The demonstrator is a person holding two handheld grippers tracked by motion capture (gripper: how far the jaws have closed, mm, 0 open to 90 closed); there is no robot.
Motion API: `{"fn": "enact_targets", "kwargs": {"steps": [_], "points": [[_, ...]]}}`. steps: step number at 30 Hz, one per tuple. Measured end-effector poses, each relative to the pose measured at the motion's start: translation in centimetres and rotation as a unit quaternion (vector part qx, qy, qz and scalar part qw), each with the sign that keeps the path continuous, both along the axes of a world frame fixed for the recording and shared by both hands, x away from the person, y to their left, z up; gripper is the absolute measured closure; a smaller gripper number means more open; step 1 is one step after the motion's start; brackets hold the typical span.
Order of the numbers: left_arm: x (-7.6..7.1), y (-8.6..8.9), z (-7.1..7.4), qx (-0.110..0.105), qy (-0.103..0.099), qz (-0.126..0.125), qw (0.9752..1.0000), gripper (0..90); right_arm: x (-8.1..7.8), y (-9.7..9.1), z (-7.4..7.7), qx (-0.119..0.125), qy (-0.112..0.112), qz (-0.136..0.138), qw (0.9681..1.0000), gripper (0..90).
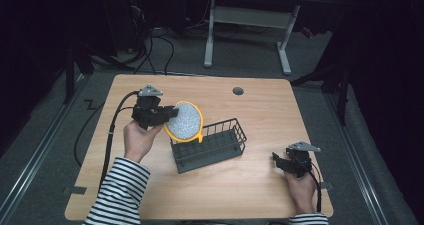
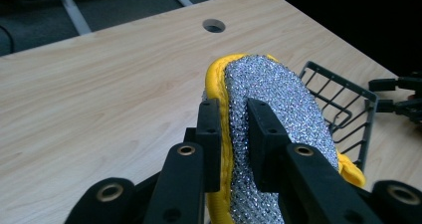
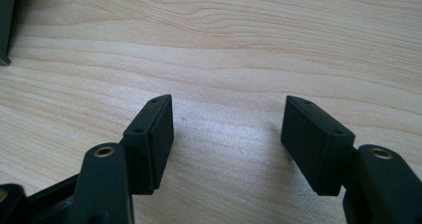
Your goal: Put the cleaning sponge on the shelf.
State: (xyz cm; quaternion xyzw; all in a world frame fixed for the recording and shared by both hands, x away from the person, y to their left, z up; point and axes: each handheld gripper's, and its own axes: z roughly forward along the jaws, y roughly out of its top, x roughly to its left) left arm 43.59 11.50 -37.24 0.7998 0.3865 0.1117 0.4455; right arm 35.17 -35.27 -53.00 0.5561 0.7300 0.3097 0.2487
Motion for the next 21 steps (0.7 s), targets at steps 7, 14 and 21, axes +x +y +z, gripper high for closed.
{"fn": "enact_targets", "kwargs": {"steps": [7, 14, 21], "points": [[0.0, -0.9, -0.5, 0.017, -0.004, -0.002, 0.9998, 77.5, 0.0, 0.0, 0.0, 0.0, 0.0, 0.0, 1.0, 37.6], [-0.2, -1.8, -1.1, 0.036, -0.009, -0.007, 0.9993, 77.4, 0.0, 0.0, 0.0, 0.001, 0.0, 0.0, 1.0, 37.4], [-0.5, -2.1, -2.2, 0.044, -0.009, -0.007, 0.999, 77.3, 0.0, 0.0, 0.0, 0.0, 0.0, 0.0, 1.0, 37.4]]}}
